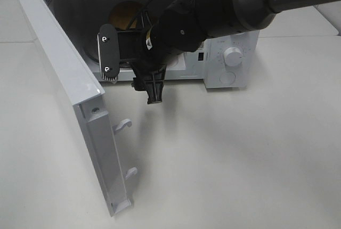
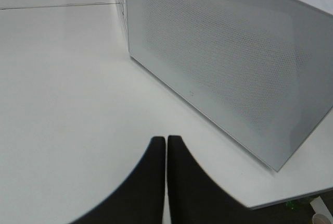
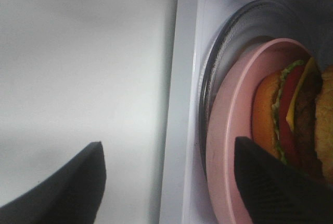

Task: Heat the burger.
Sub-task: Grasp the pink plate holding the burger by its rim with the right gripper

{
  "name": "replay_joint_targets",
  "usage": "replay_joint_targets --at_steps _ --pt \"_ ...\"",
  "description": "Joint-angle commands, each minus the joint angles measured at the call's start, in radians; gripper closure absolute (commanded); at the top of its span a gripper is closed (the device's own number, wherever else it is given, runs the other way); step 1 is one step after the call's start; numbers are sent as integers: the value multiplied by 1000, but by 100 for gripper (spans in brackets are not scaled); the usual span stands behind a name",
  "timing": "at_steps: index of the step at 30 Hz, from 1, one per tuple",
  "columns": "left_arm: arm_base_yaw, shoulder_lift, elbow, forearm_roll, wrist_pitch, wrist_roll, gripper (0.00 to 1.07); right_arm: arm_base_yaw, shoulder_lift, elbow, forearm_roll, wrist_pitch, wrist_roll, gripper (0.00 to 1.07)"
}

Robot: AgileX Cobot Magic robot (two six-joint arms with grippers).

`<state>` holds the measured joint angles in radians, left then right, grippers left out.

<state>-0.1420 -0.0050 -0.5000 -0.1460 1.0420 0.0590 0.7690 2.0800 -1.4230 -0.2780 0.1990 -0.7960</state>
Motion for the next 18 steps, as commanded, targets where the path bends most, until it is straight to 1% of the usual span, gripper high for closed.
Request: replay_joint_targets --at_steps 1,7,12,13,14,16,17,18 --pt "0 -6 4 -2 -12 -1 106 -5 2 -9 -12 -49 22 43" --pt "0 -6 4 -2 -12 -1 106 -5 3 -27 -15 -63 42 44" --pt "0 -6 4 -2 -12 -1 106 -5 4 -67 -15 -43 60 44" --pt "0 -6 4 -2 -12 -1 106 -5 18 -95 -16 -22 73 44" --pt "0 -6 4 -2 -12 -1 106 -5 18 -95 -16 -22 73 44" --pt "0 -6 4 -2 -12 -1 106 -5 50 -150 -16 37 103 44" --pt "0 -6 4 -2 -12 -1 106 -5 50 -150 -16 37 103 44" --pt "0 -6 4 -2 -12 -1 106 -5 72 -172 -16 58 121 44"
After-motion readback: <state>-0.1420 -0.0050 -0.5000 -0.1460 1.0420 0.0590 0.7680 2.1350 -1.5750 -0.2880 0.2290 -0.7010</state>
